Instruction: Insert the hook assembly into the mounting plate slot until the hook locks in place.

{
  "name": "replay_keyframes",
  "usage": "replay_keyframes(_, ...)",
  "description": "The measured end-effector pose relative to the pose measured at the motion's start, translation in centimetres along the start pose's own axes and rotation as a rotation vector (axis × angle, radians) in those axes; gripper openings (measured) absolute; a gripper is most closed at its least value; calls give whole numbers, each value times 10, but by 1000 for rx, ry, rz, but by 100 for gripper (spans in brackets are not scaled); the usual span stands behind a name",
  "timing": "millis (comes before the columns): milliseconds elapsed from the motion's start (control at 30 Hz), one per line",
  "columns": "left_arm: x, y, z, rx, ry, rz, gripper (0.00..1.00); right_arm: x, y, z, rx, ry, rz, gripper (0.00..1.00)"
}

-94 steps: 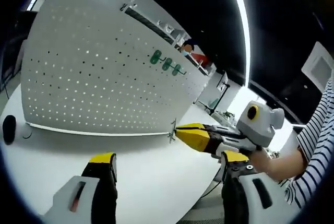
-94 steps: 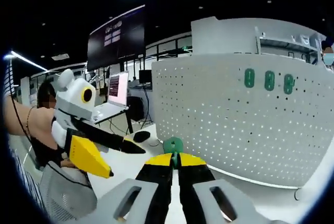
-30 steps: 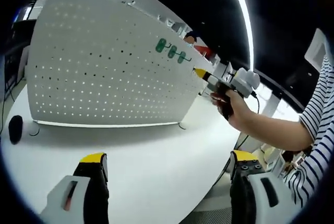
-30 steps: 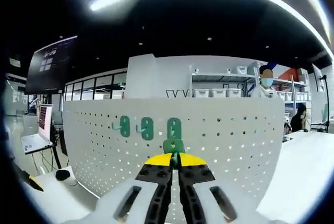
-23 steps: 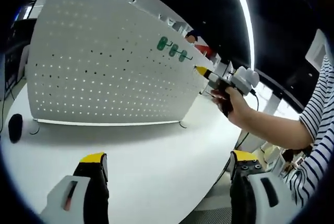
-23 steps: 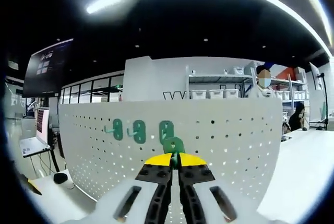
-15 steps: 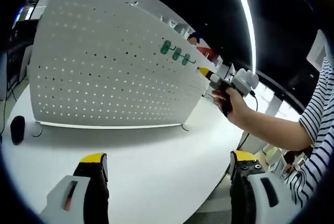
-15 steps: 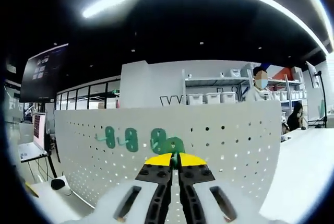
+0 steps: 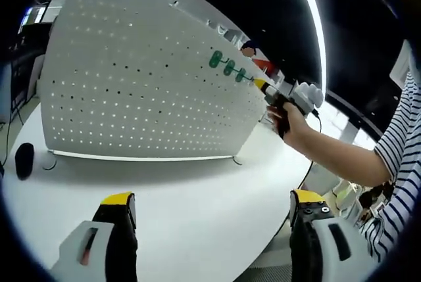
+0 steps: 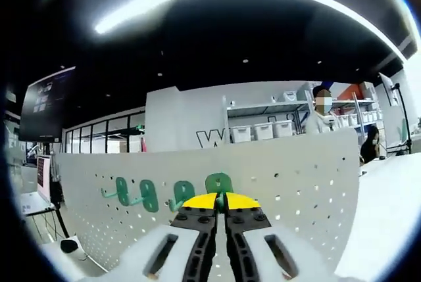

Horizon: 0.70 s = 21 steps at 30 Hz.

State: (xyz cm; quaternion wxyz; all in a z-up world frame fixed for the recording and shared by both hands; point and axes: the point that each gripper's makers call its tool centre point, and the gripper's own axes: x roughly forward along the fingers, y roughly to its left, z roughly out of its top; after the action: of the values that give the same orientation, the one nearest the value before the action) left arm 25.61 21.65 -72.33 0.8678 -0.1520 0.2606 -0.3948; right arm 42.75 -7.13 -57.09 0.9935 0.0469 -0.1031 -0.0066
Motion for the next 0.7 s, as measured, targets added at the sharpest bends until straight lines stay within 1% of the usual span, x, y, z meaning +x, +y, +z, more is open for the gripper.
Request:
replay_keyframes(367,5,4,0,-2,8,9,100,5,-6,-2,-19,0,-8,0)
replay_keyframes(600,4,7,1,-5,9,14,99,6,-9,-6,10,-7,-23,0)
replay_keyframes(700,3,7,2,-4,7,17,99,6,-11,-8,37,-9,-32,0)
